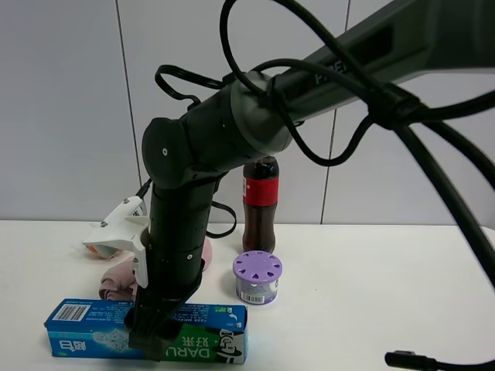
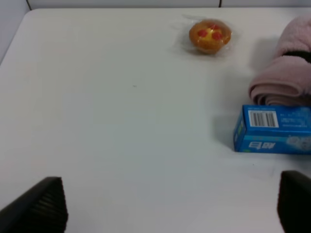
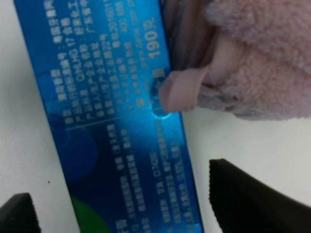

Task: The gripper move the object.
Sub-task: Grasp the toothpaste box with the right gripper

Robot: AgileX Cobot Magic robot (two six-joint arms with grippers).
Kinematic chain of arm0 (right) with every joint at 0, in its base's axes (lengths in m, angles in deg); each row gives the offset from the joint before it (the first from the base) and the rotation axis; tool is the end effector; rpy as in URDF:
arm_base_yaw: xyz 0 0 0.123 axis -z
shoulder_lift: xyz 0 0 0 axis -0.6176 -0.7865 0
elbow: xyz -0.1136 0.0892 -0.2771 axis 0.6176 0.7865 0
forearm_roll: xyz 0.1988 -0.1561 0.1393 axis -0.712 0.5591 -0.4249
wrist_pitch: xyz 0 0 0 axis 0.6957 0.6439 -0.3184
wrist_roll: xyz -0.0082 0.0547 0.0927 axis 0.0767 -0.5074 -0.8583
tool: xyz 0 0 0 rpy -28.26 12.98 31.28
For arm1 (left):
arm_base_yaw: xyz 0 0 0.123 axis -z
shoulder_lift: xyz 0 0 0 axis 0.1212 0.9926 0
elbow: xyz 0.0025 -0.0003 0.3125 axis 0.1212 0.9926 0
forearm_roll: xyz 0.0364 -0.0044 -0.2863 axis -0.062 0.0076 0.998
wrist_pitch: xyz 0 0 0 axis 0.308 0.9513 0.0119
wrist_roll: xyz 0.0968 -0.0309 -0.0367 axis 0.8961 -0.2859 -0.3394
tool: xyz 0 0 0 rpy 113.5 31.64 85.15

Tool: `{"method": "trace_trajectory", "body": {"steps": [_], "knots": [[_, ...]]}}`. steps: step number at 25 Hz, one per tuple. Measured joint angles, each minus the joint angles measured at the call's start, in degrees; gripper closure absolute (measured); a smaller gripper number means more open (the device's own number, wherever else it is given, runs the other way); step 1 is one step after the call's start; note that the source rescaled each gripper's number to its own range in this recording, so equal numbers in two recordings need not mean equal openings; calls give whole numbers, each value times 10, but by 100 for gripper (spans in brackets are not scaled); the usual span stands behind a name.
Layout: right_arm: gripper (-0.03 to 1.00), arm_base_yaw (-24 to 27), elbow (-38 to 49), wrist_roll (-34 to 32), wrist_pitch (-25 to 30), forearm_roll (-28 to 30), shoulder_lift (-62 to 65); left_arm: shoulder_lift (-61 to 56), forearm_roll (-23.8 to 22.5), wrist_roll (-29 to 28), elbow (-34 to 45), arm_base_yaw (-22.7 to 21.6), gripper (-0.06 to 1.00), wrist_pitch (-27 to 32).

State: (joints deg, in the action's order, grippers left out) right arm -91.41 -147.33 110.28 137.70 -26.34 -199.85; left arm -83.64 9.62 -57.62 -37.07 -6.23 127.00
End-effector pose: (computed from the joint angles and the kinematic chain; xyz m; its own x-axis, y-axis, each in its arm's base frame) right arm 0.3041 0.4212 0.1141 -0.1174 -0.9634 -0.2409 -0.9899 0.1328 -0.0488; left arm 0.0142 0.0021 0.2904 -0.4389 -0.0216 -0.8983 -0.0179 0.9997 -0.0153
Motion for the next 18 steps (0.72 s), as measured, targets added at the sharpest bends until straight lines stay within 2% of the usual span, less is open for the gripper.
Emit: {"method": "trace_trajectory", "body": {"steps": [3, 14, 16, 18], "knots": [[44, 0, 0, 5, 0, 0, 0, 0, 0, 0, 0, 0, -6, 0], [47, 6, 0, 15, -14, -1, -15, 0, 0, 0, 0, 0, -6, 0], [55, 6, 0, 15, -14, -1, -16, 0, 0, 0, 0, 0, -6, 0], [68, 6, 0, 15, -14, -1, -16, 0, 0, 0, 0, 0, -6, 0]]}}
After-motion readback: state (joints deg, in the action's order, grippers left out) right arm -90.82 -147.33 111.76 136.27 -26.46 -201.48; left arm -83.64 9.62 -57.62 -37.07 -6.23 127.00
